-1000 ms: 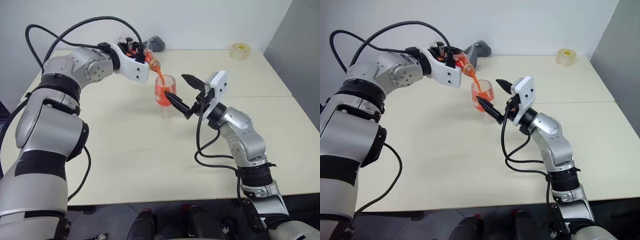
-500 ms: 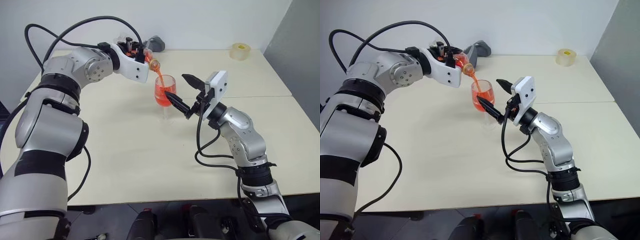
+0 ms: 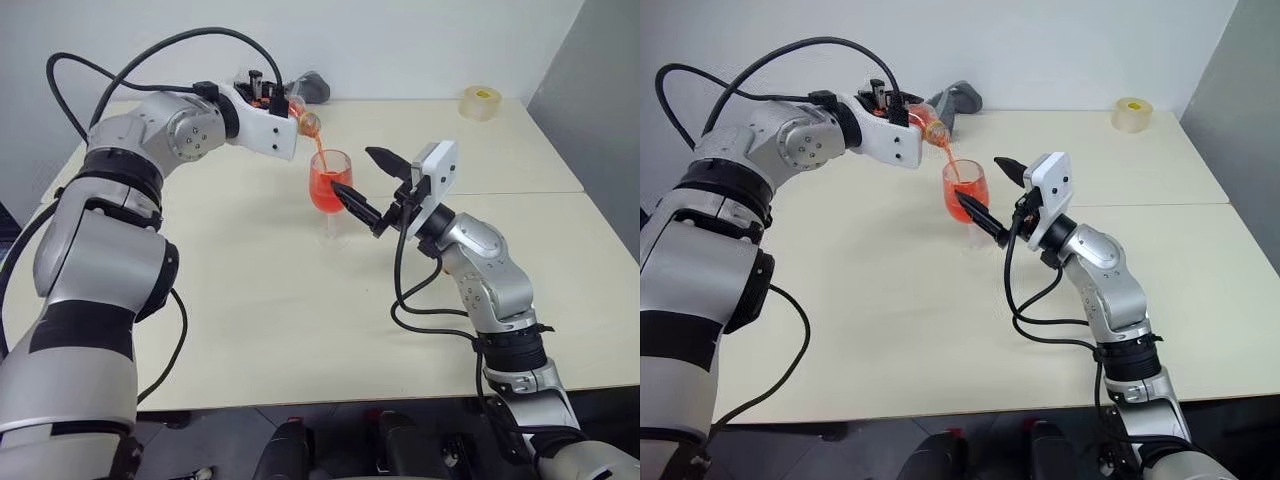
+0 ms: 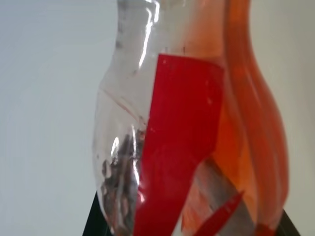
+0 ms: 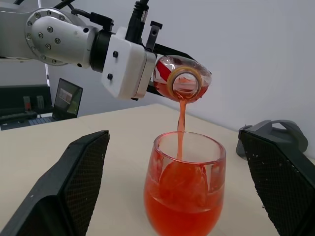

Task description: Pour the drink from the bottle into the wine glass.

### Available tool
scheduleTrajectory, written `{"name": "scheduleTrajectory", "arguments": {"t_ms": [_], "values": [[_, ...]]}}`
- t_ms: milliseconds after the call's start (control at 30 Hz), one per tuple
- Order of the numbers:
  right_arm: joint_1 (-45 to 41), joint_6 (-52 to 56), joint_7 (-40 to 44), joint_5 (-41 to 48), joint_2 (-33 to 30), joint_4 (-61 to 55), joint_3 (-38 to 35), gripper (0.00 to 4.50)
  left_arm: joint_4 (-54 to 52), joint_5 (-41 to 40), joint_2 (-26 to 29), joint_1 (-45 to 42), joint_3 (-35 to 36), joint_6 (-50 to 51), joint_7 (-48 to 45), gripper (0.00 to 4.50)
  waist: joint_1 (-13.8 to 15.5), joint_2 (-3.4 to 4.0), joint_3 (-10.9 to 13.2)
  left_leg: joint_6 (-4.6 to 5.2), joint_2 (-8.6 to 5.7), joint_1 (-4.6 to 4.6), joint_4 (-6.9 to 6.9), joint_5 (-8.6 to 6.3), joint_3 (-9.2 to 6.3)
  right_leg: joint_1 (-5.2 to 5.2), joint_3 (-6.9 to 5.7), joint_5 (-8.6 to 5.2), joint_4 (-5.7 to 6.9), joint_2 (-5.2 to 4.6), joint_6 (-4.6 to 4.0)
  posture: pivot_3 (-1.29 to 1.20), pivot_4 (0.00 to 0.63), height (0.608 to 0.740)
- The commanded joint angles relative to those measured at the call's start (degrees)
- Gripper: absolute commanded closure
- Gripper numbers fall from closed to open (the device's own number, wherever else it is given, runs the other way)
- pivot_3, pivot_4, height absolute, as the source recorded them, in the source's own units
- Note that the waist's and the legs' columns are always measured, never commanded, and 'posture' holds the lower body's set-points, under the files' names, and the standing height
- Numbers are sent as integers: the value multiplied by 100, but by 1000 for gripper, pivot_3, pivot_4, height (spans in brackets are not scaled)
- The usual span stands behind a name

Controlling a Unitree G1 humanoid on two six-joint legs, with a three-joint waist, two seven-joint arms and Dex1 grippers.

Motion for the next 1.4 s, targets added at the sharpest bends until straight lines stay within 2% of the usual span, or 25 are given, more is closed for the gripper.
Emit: {"name": "scheduleTrajectory", "arguments": {"t_ms": [33, 300, 433, 667, 867, 1000, 1200, 1400], "values": [[-137, -110, 28, -10, -34, -68, -61, 0, -2, -955, -86, 66, 780, 292, -880, 3241, -13, 0, 0, 0, 0, 0, 0, 0, 1, 0, 0, 0, 1, 0, 0, 0, 150, 740], [-112, -112, 55, -22, -51, -115, 0, 0, -184, -2858, -374, 347, 2408, 1301, -2876, 3241, -82, 0, 0, -1, 2, 1, 3, 1, 1, 0, -2, 0, 3, 0, 0, 0, 150, 740], [-49, -85, 48, -8, -50, -192, 16, 0, -334, -3512, -433, 441, 3012, 1912, -3153, 3241, -124, 0, 0, -1, 4, 1, 4, 1, -1, 0, -4, 0, 4, 0, 0, 0, 150, 740], [385, 33, 197, -17, -286, -691, 199, 0, -595, -4233, -247, 1013, 3817, 2906, -2348, 3241, -143, 0, -3, -1, 5, 6, 3, 0, -6, 0, 5, 0, 10, 0, 0, 0, 150, 740], [1334, 163, 731, 109, -829, -1524, 570, 0, -1233, -4852, -51, 2402, 4522, 3686, -1443, 3241, -133, 0, -7, -1, 6, 8, 4, 0, -15, 1, 12, 0, 11, -1, 0, 0, 150, 740], [1675, 61, 973, 156, -987, -1785, 697, 0, -1771, -5107, 28, 3182, 4806, 4135, -1020, 3241, -120, -7, -11, 0, 6, 7, 4, 0, -22, 1, 10, 0, 12, -1, 0, 0, 150, 740], [1957, 15, 1162, 189, -997, -1899, 796, 0, -2610, -5243, -129, 4162, 4860, 4161, -807, 3241, -40, -31, -26, -1, 2, 9, 9, 0, -28, 14, 8, 0, 4, -3, -1, 0, 150, 740], [1917, 93, 1022, 165, -811, -1890, 871, 0, -2847, -5468, -354, 4393, 4939, 3955, -841, 3241, 39, -37, -30, -1, 0, 8, 15, 0, -28, 17, 6, 0, 4, -5, -1, 0, 150, 740]]}}
